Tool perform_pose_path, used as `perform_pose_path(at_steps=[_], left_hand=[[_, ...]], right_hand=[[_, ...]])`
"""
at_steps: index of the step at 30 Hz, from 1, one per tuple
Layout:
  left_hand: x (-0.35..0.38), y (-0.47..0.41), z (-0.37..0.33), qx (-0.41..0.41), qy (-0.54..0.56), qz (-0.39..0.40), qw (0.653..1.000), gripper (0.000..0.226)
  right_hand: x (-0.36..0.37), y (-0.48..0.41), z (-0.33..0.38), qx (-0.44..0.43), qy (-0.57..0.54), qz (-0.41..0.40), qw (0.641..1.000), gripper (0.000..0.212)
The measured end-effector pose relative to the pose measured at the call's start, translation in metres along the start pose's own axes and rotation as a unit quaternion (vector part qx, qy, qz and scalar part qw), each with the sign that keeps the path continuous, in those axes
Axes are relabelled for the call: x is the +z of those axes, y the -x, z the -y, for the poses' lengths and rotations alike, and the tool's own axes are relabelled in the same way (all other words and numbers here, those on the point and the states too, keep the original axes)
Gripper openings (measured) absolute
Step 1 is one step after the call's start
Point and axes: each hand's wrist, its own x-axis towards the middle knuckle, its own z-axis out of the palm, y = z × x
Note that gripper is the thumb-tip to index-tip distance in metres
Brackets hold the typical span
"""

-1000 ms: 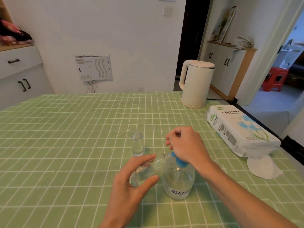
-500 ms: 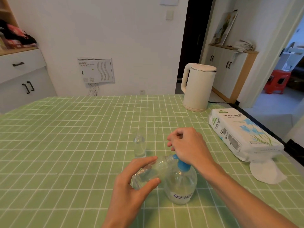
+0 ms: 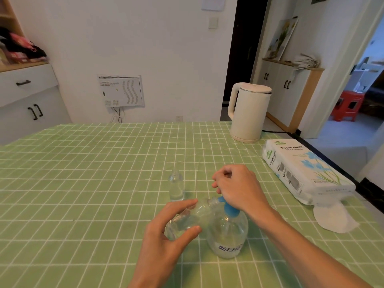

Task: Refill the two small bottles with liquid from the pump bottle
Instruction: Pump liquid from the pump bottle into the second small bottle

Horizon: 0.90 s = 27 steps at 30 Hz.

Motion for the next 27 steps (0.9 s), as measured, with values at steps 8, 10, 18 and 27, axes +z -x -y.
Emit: perform_pose_path(at_steps=[8, 10, 18, 27], left_hand=[[0.0004, -0.0009, -0.0005, 0.008, 0.008, 0.0, 1.0, 0.057], [0.0009, -0.0016, 0.0009, 0.01, 0.005, 0.002, 1.0, 0.056], [0.0047, -0.0015, 0.004, 0.016, -0.003, 0.001, 1.0, 0.052], [0.0024, -0.0016, 0.0026, 0.011, -0.005, 0.005, 1.0, 0.059]], right_hand=[[-0.002, -0.0013, 0.0052, -0.003, 0.002, -0.006, 1.0, 0.029], [-0.0001, -0.0008, 0.0034, -0.005, -0.008, -0.008, 1.0, 0.03], [0.0039, -0.0005, -0.0034, 0.001, -0.024, 0.0, 1.0, 0.031], [-0.0034, -0.0019, 0.0034, -0.011, 0.005, -0.007, 1.0, 0.027]])
